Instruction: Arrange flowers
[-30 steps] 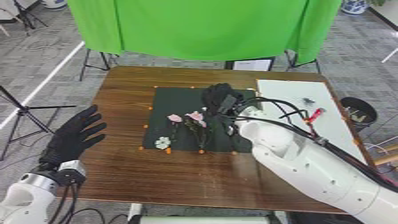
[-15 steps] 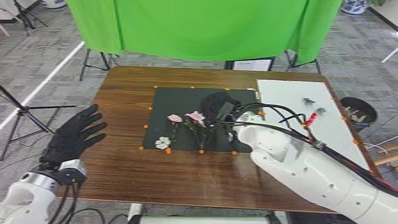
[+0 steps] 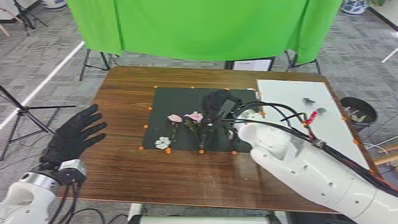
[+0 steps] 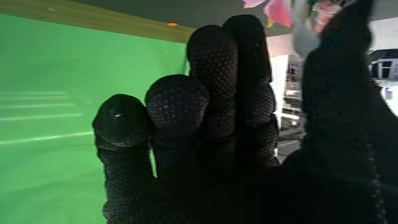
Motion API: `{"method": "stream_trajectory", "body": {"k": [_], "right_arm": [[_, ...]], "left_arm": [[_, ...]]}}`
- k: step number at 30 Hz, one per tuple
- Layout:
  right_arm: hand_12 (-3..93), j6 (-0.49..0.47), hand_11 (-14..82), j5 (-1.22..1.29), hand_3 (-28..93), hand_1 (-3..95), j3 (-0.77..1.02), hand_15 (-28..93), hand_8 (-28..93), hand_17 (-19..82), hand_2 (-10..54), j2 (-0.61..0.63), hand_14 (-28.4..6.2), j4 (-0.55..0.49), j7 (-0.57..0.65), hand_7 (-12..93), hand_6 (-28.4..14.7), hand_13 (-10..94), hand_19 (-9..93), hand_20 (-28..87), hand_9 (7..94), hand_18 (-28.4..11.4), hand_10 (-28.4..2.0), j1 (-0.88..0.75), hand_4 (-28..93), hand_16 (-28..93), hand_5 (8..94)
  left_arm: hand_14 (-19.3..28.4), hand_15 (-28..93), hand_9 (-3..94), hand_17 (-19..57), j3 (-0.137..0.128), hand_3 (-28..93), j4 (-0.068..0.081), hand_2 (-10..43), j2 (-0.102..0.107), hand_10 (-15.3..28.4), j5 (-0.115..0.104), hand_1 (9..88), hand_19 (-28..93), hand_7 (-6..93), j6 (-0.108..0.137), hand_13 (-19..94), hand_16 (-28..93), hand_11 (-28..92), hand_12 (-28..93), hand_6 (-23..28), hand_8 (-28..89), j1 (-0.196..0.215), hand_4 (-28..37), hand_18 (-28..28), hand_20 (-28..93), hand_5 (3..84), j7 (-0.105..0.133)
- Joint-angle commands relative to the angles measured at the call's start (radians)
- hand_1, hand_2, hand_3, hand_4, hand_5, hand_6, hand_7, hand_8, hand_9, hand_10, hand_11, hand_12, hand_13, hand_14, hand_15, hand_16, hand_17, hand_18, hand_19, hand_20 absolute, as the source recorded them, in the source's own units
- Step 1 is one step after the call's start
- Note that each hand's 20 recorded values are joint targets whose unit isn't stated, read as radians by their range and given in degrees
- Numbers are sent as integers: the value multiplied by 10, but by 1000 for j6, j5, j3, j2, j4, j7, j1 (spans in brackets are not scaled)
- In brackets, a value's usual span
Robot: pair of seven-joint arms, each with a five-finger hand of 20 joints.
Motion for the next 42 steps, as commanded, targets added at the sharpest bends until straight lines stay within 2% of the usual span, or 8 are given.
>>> {"method": "stream_trajectory", "body": {"k": [1,8,17,21,28,31,36,42], "right_arm": [[314,-25,470,33,671,322,36,778,-211,361,-95,6,-62,-13,-14,511,41,684,926,522,733,-183,-90,-1,-283,314,658],[313,-23,473,74,563,377,69,779,-213,357,-95,2,-63,-20,-9,512,39,680,924,526,721,-183,-92,-12,-283,314,647],[326,100,488,132,839,215,156,781,-204,355,-95,91,-72,-13,120,508,26,672,925,523,678,-184,-100,8,-282,311,613],[309,63,482,137,861,236,207,769,-207,331,-93,163,-79,0,224,502,10,617,898,511,594,-181,-107,2,-282,293,529],[249,-183,344,163,907,231,319,771,-194,271,-95,257,-106,33,388,424,-43,456,866,505,317,-192,-139,-49,-283,212,262],[251,-221,172,205,884,220,355,751,-111,211,-95,276,-132,63,420,257,-82,329,818,504,199,-196,-166,-70,-283,165,159],[243,-257,115,225,877,215,390,737,-97,202,-95,281,-131,110,451,225,-85,330,801,502,210,-200,-174,-95,-283,152,148],[201,-305,161,240,872,209,409,713,-121,241,-95,285,-106,139,479,261,-84,449,816,499,372,-208,-168,-117,-283,177,255]], "left_arm": [[137,290,158,-121,-2,700,1,-43,-7,104,3,244,385,196,-6,119,14,184,193,37,-110,7,-283,202,103,217,-8],[137,290,159,-121,0,700,-2,-43,0,103,-1,243,385,195,0,119,14,183,193,37,-109,16,-283,202,103,217,2],[137,290,158,-121,-9,699,-5,-42,-3,103,1,244,386,194,-4,119,14,184,193,37,-109,27,-283,202,103,217,2],[137,291,158,-121,-8,699,-2,-42,-2,103,1,244,385,195,-2,119,14,184,193,37,-109,24,-283,201,103,216,1],[137,291,158,-121,-15,699,-9,-42,-3,103,2,244,385,194,2,119,14,185,193,37,-108,33,-283,201,103,216,3],[137,292,159,-120,-21,700,-13,-43,-7,104,2,244,384,194,5,119,13,185,193,37,-108,40,-283,201,102,216,1],[137,292,158,-121,-21,699,-19,-42,-12,103,1,244,385,194,11,119,13,185,193,37,-108,41,-283,201,103,216,1],[137,291,159,-120,-20,699,-12,-42,-13,103,0,244,385,194,7,119,13,185,193,37,-108,42,-283,201,103,216,8]]}}
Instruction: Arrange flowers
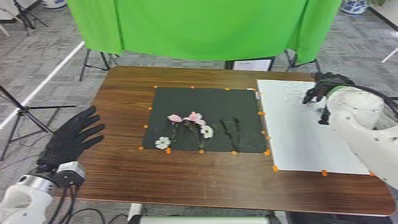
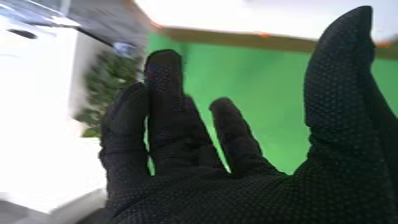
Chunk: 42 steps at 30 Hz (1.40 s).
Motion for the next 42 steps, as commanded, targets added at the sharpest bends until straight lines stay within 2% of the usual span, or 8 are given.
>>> {"method": "stream_trajectory", "body": {"k": [1,7,15,19,22,26,38,42], "right_arm": [[199,-81,168,-3,872,209,26,710,-125,243,-95,13,-105,26,44,266,-85,458,818,499,385,-208,-165,-37,-283,183,265],[193,-159,203,8,861,208,29,698,-134,260,-95,7,-91,44,50,297,-73,524,830,498,462,-206,-149,-38,-283,206,328],[189,-14,242,66,859,265,50,686,-169,301,-95,6,-65,68,-45,353,-27,617,849,495,562,-192,-116,-80,-283,234,408],[202,99,283,36,853,338,58,691,-205,337,-95,19,-52,61,-142,395,25,677,880,485,685,-181,-82,-118,-283,262,505],[349,162,204,12,784,429,40,695,-85,369,-95,23,-44,50,-146,484,36,727,907,482,809,-177,-55,-128,-283,282,587],[416,172,203,5,787,492,50,703,-45,400,-94,22,-34,12,-171,507,42,768,928,491,885,-176,-45,-144,-283,297,672],[442,318,225,-3,823,496,42,709,-20,440,-95,10,-23,-136,-261,484,29,808,932,538,918,-178,-31,-152,-283,307,727],[453,245,226,-135,830,493,14,710,-10,438,-95,5,-23,-148,-194,486,28,804,932,543,914,-178,-33,-122,-283,311,724]], "left_arm": [[137,291,158,-121,-3,699,-3,-42,-12,104,1,244,385,194,4,119,13,185,193,37,-108,15,-283,201,103,216,4],[137,290,159,-121,-5,699,-3,-43,-14,104,2,244,384,195,6,119,14,185,192,37,-109,14,-283,201,103,216,5],[137,290,159,-121,-2,699,-2,-43,-12,104,0,244,385,196,4,119,14,185,192,37,-109,14,-283,201,104,216,6],[137,290,158,-120,-4,700,-3,-43,-11,104,1,244,384,195,5,119,14,185,193,37,-108,17,-283,201,103,216,6],[137,290,159,-121,-6,700,-3,-43,-11,104,2,243,385,195,0,119,14,185,193,37,-108,17,-283,201,104,215,4],[136,291,159,-120,-8,699,-2,-43,-12,103,4,244,385,195,-2,120,14,186,193,37,-108,18,-283,201,104,216,3],[136,289,159,-120,2,700,1,-42,-1,103,1,245,384,195,-4,119,13,186,192,37,-109,15,-283,201,104,216,6],[136,289,159,-121,0,699,4,-42,-4,103,3,245,385,195,-12,119,15,186,192,37,-109,6,-283,202,104,216,-7]]}}
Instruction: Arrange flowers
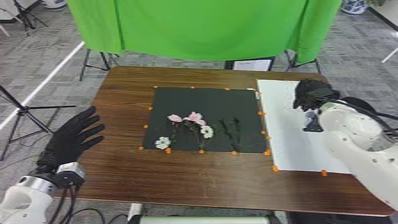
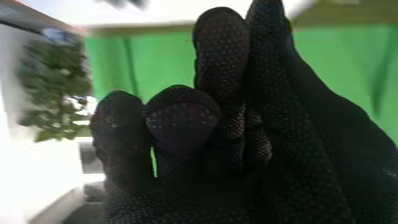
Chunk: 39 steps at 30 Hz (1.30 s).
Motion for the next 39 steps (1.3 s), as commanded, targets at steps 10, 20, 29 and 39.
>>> {"method": "stream_trajectory", "body": {"k": [10,20,29,39], "right_arm": [[239,-369,321,-88,873,257,44,761,-180,330,-95,-5,-67,-28,192,373,-28,639,904,513,510,-195,-119,20,-283,294,431],[229,-416,306,-118,890,284,27,766,-169,320,-95,-15,-66,52,156,390,-34,622,891,509,518,-195,-116,13,-283,277,421],[331,-194,280,-84,838,390,3,765,-105,358,-95,-10,-49,93,61,474,17,678,914,499,666,-184,-68,-18,-282,287,502],[500,-73,197,-22,821,504,-2,750,-45,427,-95,-37,-32,-15,-19,525,33,774,932,537,900,-181,-33,-10,-282,304,709]], "left_arm": [[136,289,159,-121,-6,700,0,-43,-5,103,1,245,385,194,-4,119,14,185,192,37,-108,17,-283,202,103,216,-2],[137,289,159,-121,-5,701,0,-43,-10,104,1,244,385,193,0,119,14,186,192,37,-107,13,-283,202,103,216,-4],[137,290,159,-120,-5,700,-1,-43,-13,103,2,244,384,194,2,119,14,186,192,37,-108,11,-283,201,103,216,-7],[137,291,159,-120,-9,700,-4,-43,-11,103,0,244,385,196,5,120,14,185,192,37,-109,16,-283,201,104,216,-1]]}}
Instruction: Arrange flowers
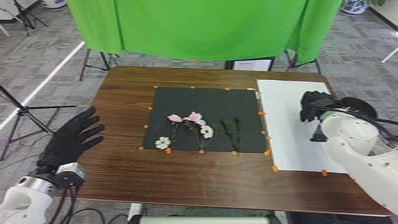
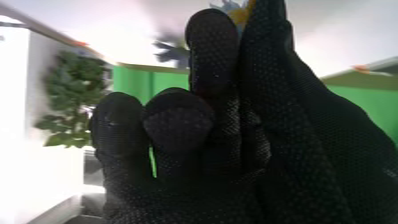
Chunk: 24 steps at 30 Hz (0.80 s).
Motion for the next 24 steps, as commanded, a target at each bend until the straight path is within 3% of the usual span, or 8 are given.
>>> {"method": "stream_trajectory", "body": {"k": [1,10,23,24], "right_arm": [[500,25,197,51,824,503,-24,751,-43,427,-95,-33,-33,-122,-42,526,33,774,932,540,901,-181,-33,32,-282,305,709],[507,34,198,20,845,488,-196,754,-31,425,-95,-163,-33,-174,-131,528,33,771,932,548,899,-179,-36,181,-283,313,705],[518,3,214,-100,868,469,-318,762,-15,417,-95,-225,-37,-75,-109,540,27,757,932,555,887,-178,-44,261,-282,318,693],[519,8,216,-104,868,468,-323,762,-14,417,-95,-226,-37,-66,-107,541,27,757,932,555,886,-178,-43,262,-282,318,692]], "left_arm": [[137,291,159,-120,-7,701,-4,-43,-3,103,-1,244,385,196,8,120,13,185,192,37,-109,15,-283,201,104,216,-1],[137,289,159,-120,19,699,8,-42,1,103,2,245,384,195,-10,119,13,186,192,37,-109,-17,-283,201,103,216,-12],[137,291,160,-121,41,700,6,-43,16,103,-4,245,384,194,11,119,14,188,192,37,-108,-34,-283,201,104,216,-17],[137,291,159,-121,27,700,-9,-43,14,103,0,245,384,194,13,120,13,188,192,37,-108,9,-283,201,104,216,12]]}}
